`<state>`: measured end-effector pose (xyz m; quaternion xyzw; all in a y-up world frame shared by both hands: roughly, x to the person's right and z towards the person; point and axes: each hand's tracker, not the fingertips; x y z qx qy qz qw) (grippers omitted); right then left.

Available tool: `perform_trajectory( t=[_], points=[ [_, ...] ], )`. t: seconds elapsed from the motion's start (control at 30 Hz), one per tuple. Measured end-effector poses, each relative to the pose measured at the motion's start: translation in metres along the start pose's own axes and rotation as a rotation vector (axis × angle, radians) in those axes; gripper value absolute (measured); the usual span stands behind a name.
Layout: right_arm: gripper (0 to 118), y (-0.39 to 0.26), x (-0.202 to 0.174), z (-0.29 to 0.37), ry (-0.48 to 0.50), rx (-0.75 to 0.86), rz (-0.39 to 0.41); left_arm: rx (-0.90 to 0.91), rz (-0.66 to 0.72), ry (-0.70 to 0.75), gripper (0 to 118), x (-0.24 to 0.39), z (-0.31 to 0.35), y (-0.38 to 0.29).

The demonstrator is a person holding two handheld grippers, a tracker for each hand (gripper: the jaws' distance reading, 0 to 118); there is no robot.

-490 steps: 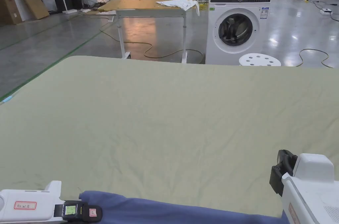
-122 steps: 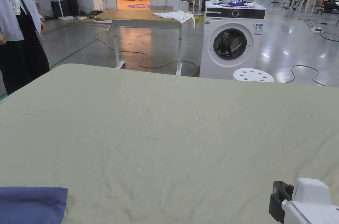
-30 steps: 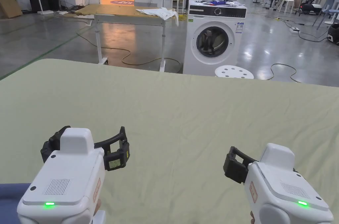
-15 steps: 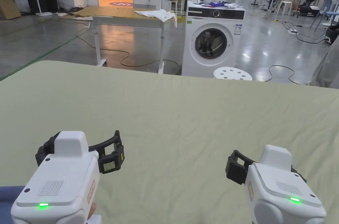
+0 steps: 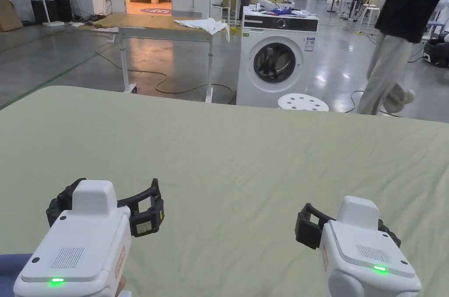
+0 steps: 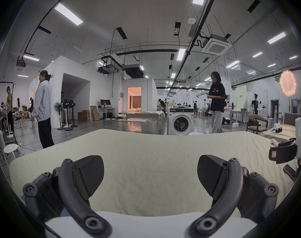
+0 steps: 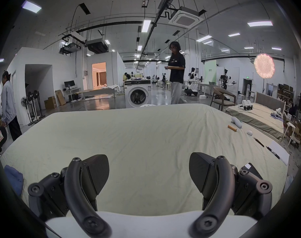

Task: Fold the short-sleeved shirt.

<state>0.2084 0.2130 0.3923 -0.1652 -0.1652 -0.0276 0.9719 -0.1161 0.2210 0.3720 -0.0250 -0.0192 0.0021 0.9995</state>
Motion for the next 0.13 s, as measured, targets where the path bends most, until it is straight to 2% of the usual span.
perform_trajectory(
  t=[0.13],
  points=[
    [98,-0.0016,0.0022,-0.0003,0.004,0.016,0.003,0.008,-0.012,-0.005,110,0.0001,-0.0008,0.0011]
  ],
)
